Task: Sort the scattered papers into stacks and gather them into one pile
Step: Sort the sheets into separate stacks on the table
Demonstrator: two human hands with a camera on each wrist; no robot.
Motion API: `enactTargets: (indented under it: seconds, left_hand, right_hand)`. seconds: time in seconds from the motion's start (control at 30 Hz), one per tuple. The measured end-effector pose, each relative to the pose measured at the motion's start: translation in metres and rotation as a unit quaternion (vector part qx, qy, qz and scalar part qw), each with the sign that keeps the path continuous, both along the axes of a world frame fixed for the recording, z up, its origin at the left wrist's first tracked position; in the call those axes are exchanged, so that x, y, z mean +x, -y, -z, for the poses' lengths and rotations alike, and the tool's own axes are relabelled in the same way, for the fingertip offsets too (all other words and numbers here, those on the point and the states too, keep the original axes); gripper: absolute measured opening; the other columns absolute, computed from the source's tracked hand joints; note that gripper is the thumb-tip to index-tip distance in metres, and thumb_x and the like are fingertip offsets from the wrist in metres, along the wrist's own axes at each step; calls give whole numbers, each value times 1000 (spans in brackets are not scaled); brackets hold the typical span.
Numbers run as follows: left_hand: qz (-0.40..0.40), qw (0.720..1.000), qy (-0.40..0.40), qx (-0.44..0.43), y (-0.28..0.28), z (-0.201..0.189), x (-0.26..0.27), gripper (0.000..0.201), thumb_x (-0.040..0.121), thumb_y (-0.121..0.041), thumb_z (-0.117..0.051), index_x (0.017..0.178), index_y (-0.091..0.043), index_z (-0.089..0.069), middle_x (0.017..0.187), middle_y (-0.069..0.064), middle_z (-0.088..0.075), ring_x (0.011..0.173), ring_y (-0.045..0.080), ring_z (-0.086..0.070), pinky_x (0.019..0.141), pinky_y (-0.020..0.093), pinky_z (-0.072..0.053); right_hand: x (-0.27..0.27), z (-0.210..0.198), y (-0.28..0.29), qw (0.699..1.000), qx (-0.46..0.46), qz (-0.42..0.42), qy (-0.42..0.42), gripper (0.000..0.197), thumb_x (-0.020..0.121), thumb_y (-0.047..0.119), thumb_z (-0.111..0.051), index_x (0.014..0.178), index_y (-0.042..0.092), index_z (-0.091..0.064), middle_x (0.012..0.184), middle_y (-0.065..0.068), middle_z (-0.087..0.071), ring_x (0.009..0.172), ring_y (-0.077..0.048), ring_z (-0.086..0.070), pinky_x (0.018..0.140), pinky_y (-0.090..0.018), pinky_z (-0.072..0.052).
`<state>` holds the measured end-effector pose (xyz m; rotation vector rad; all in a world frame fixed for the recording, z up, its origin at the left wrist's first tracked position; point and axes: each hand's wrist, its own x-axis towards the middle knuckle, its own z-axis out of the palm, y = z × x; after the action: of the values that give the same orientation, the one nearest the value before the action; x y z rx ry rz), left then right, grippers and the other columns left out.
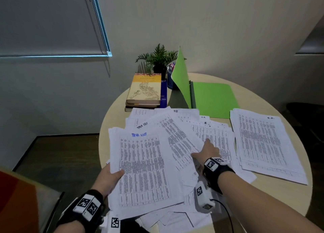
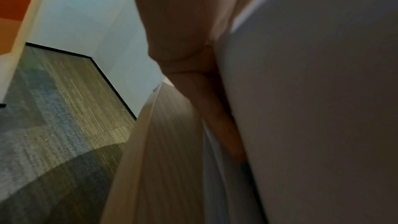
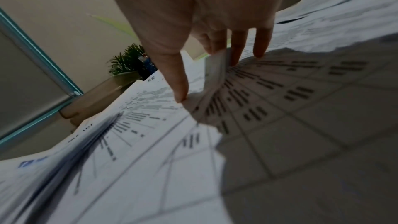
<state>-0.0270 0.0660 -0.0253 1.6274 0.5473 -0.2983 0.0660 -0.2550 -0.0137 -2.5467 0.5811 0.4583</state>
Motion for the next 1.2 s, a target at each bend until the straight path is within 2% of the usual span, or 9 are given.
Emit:
enactTargets:
  seconds: [0.13,0.3,0.5,0.67,0.73,0.87,1.03,1.1,1.2]
  left_hand:
    - [-41,999,-2,-12,-8,2,-3,39,92,3,-51,131,-4,-50,119,19,-63,109,36,-60,101,52,-43]
    - [-90,996,15,-22,-29,2,-6,38,91,1,-55,128,-7,-53,116,19,-65,103,36,-64,97,55,-45]
    - [-111,992,33,-57,-25,-2,-3,38,91,4,-52,129,-3,-52,118,20,-63,104,36,-61,97,51,-44]
    - [-88,993,60,-56,6,-14,2,27,93,-2,-53,118,-9,-56,108,16,-65,90,30,-64,76,34,-49]
    - [-79,993,78,-49,21,-19,3,26,94,-10,-54,120,-12,-56,109,13,-66,93,28,-65,77,33,-50]
    - [-61,989,121,-62,49,-28,2,39,94,-34,-53,131,-22,-50,125,-3,-59,116,19,-56,104,35,-38]
    - [-41,987,108,-111,70,-36,-1,34,92,-27,-59,124,-23,-50,120,-7,-61,106,11,-58,85,23,-43]
    - [-40,988,119,-94,69,-35,-1,33,89,-18,-63,121,-20,-55,108,-9,-66,100,9,-62,77,21,-46]
    - [-21,987,122,-102,64,-34,2,33,87,-21,-67,118,-23,-58,112,-5,-69,104,13,-65,92,33,-49]
  right_hand:
    - [4,3,-1,998,44,-22,38,10,87,13,-55,93,9,-48,83,-7,-54,77,-26,-54,59,-28,-45]
    - [-20,-31,7,974,122,18,188,7,91,8,-50,85,9,-51,64,0,-48,55,-12,-42,48,-24,-28]
    - [-56,-92,34,916,225,100,315,9,91,9,-52,84,11,-56,67,-5,-51,57,-15,-43,50,-26,-33]
    - [-66,-93,45,882,325,158,303,8,90,8,-55,96,5,-59,75,-11,-54,65,-23,-48,61,-35,-41]
    - [-74,-81,35,886,346,160,263,13,90,8,-55,103,5,-57,83,-12,-58,69,-24,-52,63,-38,-45]
    - [-96,-60,1,906,345,138,201,15,90,5,-55,104,9,-50,81,-8,-55,57,-18,-48,51,-28,-43]
    - [-110,-51,-26,931,334,53,140,26,87,8,-60,106,16,-43,82,-4,-56,55,-17,-53,53,-32,-51]
    - [-104,-56,-20,939,303,41,158,37,84,17,-66,112,18,-43,92,-2,-57,70,-15,-56,55,-23,-49]
    - [-90,-57,-2,931,326,83,142,55,82,20,-70,127,16,-39,116,-1,-51,103,-20,-53,84,-28,-44]
